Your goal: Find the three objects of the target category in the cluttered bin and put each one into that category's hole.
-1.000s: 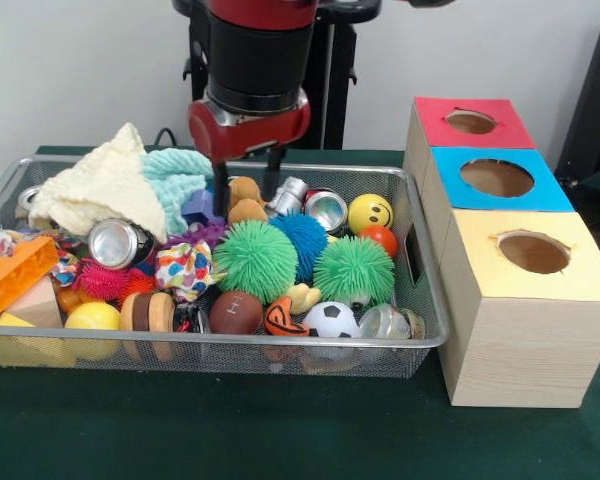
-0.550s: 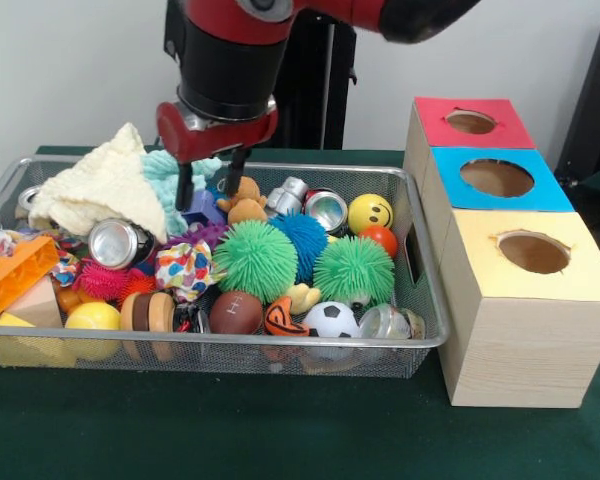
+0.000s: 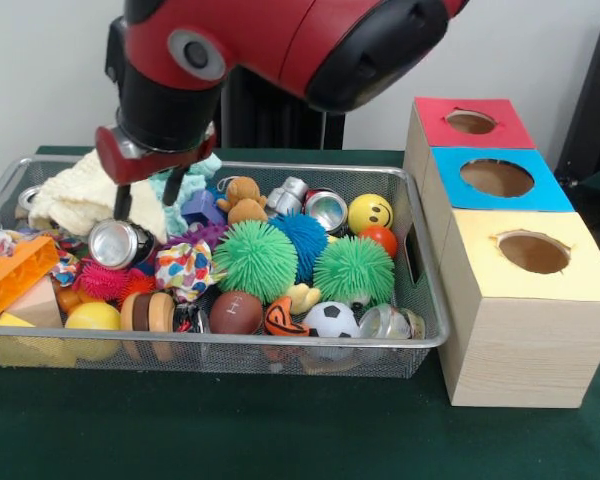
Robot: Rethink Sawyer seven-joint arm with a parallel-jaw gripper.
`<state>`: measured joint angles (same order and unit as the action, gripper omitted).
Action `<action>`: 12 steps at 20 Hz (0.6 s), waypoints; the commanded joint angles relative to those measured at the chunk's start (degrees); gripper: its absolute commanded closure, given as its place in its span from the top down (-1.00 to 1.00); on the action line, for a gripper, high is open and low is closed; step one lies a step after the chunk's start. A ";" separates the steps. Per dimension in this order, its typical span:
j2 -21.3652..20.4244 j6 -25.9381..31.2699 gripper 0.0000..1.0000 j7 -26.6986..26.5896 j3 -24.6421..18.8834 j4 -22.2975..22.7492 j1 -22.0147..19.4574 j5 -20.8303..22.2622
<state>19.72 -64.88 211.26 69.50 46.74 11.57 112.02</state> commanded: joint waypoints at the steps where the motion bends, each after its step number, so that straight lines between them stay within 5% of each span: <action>1: 4.54 -8.52 1.00 9.64 -1.25 -8.45 -3.24 2.38; 12: 6.08 -15.41 1.00 14.33 0.03 -10.50 -4.85 2.64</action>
<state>23.23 -72.51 211.26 70.40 43.35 8.27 114.46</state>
